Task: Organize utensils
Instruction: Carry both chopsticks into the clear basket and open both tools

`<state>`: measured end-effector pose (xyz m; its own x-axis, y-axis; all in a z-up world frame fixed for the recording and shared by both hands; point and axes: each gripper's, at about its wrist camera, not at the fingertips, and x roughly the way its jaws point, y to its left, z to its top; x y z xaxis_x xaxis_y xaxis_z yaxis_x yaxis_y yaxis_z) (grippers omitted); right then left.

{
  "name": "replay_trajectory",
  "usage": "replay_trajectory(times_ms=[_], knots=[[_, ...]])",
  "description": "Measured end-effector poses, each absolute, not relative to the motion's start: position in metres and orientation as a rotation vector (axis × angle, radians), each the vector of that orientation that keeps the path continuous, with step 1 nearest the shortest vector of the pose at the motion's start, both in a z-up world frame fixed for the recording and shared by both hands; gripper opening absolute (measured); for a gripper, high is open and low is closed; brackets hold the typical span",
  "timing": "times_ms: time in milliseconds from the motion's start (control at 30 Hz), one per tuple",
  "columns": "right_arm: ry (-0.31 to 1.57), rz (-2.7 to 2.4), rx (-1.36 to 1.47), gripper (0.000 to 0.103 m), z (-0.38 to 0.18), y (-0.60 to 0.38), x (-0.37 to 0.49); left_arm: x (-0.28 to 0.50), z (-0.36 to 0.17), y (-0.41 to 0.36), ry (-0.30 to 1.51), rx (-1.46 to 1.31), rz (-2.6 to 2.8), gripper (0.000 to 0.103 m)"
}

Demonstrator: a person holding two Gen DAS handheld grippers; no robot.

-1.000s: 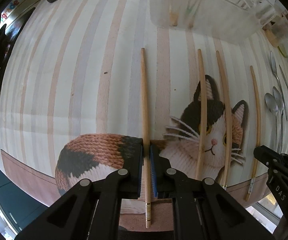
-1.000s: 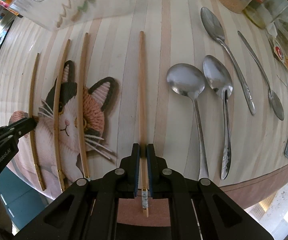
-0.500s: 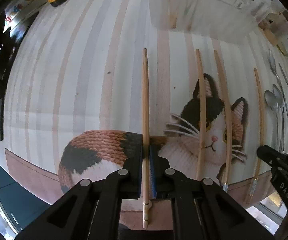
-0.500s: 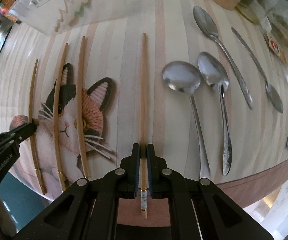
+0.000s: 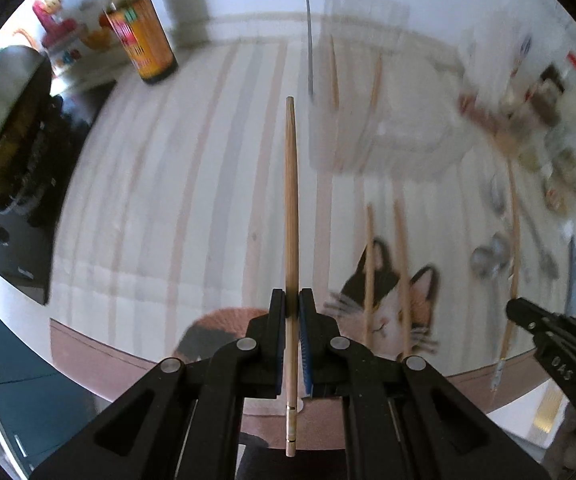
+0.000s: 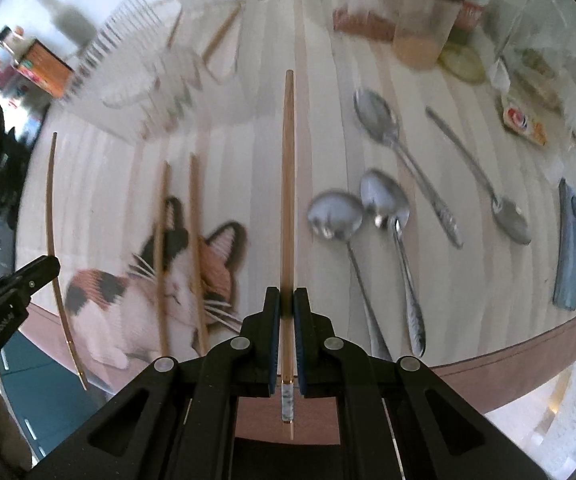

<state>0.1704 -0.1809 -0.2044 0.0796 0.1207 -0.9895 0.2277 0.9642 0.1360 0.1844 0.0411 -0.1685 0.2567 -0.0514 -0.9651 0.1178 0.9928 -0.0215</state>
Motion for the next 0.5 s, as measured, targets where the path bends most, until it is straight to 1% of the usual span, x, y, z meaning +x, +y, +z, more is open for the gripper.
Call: replay_trajectory(times_ms=[267,500], knots=[[1.373,-0.038,0.331,0.007,-0.145,-0.195,0.201,0.217,-0.094,0.035,1.188,-0.046,-0.171,0.004],[1.305,0.005,0.402,0.007,-0.121,-0.205,0.260,0.262,-0.066,0.011,1.142,-0.100,-0.228,0.004]])
